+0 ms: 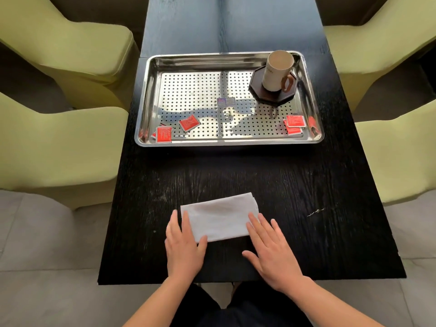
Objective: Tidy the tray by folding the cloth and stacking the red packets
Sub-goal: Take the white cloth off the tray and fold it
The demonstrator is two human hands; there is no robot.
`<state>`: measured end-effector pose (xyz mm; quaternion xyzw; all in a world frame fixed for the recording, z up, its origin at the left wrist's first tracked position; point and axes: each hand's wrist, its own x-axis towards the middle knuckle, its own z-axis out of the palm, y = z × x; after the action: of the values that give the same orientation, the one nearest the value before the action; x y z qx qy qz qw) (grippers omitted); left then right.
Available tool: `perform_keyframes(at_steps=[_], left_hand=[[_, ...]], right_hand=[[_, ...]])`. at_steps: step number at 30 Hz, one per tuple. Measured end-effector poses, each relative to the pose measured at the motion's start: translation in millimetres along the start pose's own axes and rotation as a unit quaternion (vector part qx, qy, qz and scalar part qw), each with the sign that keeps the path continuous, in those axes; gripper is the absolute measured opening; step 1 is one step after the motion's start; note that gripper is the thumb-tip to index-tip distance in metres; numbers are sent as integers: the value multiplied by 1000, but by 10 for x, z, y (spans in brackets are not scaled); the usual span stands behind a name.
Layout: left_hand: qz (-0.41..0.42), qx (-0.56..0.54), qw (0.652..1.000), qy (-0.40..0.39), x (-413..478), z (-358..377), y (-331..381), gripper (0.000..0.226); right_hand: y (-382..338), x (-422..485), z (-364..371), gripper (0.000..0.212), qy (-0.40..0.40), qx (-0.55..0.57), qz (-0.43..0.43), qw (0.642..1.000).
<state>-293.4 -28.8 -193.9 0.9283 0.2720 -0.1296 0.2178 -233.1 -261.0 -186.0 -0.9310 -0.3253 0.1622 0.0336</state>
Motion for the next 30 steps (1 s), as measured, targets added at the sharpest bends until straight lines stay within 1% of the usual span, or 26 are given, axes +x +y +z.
perform_keyframes(at_steps=[2, 3, 5, 7, 9, 11, 13, 15, 16, 17, 18, 19, 20, 21, 22, 23, 24, 26, 30], left_hand=[[-77, -78, 994, 13, -45, -37, 32, 78], [-111, -108, 988, 13, -38, -57, 47, 76], [-176, -153, 972, 2, 17, -104, 83, 73], [-230, -167, 959, -16, 89, -147, 121, 67], [-258, -160, 952, -35, 148, -175, 141, 57], [-277, -160, 946, -45, 201, -189, 133, 46], [-292, -181, 937, -56, 251, -205, 105, 33], [-301, -240, 921, -65, 278, -210, 93, 20], [-299, -267, 914, -64, 280, -212, 88, 16], [-294, -283, 911, -61, 274, -214, 86, 14], [-288, -296, 909, -57, 266, -212, 82, 13], [-285, -314, 904, -52, 256, -207, 71, 12], [-286, -339, 895, -51, 248, -196, 55, 10], [-289, -366, 883, -54, 240, -185, 44, 8], [-294, -390, 871, -58, 230, -183, 34, 7], [-297, -403, 863, -61, 220, -188, 29, 6], [-296, -409, 861, -60, 214, -197, 22, 5], [-284, -409, 865, -56, 201, -225, 13, 4], [-253, -411, 874, -54, 172, -297, 28, 12]], right_hand=[[-89, 6, 11, 65, 28, 42, -27, 998], [-123, 11, 19, 64, 29, 57, -31, 997], [-150, 25, 31, 65, 5, 61, -18, 998], [-125, 17, 56, 68, -36, 53, -2, 998], [-106, 9, 79, 68, -49, 54, 1, 997], [-136, 30, 50, 66, -32, 61, 8, 998], [-212, 74, -14, 61, 16, 80, 15, 997], [-306, 136, -42, 54, 71, 142, 0, 987], [-363, 196, -67, 53, 84, 196, -6, 977], [-434, 281, -106, 52, 80, 260, 3, 962], [-517, 381, -155, 52, 48, 341, 27, 938], [-606, 504, -213, 49, 5, 443, 69, 894], [-686, 642, -269, 46, -28, 555, 123, 822], [-738, 789, -312, 44, -40, 648, 177, 740], [-755, 923, -341, 44, -38, 705, 220, 673], [-743, 1025, -358, 45, -34, 731, 248, 635], [-713, 1096, -369, 45, -31, 741, 264, 616], [-640, 1148, -382, 44, -25, 750, 279, 600], [-640, 1094, -332, 42, 27, 747, 258, 612]])
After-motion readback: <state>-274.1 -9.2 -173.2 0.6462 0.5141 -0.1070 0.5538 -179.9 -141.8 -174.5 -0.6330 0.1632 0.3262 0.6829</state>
